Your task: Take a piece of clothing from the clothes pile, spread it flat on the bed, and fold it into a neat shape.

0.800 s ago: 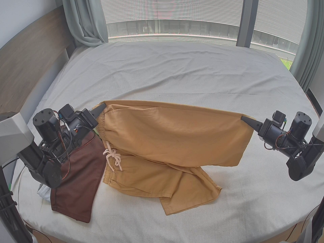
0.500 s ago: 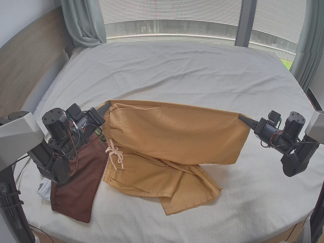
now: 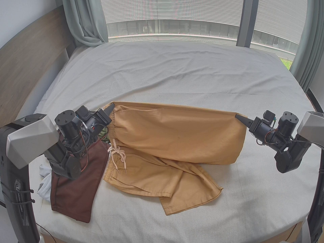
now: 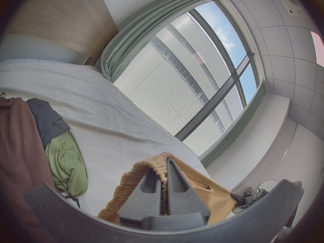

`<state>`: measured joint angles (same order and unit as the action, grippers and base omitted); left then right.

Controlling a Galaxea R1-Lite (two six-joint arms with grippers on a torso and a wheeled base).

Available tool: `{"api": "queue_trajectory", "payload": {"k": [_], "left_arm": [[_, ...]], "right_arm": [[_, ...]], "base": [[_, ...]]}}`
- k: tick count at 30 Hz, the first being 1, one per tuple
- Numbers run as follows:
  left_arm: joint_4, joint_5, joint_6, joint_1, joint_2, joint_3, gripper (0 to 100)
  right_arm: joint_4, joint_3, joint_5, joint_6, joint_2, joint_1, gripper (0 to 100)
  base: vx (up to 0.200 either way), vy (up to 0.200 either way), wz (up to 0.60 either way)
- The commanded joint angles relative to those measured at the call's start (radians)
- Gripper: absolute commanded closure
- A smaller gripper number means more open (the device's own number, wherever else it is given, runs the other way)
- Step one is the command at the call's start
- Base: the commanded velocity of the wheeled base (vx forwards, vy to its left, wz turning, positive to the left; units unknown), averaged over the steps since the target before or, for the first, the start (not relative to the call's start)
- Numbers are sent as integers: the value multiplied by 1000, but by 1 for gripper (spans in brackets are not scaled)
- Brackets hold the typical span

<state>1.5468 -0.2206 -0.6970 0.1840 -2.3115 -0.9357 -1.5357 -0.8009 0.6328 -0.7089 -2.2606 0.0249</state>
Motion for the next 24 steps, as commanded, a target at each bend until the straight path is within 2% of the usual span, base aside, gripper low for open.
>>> {"api": "queue_trajectory", "payload": {"k": [1,24], "left_arm": [[-1,-3,-1,-1,-32,-20,100],[-1,-3,-2,-29,-141,-158,100]], "right_arm": [[-6,-24,2,-1,-40,3,100],[-6,-216,-1,3,-174,6,100]], "base": [[0,0,0],[0,0,0]]}}
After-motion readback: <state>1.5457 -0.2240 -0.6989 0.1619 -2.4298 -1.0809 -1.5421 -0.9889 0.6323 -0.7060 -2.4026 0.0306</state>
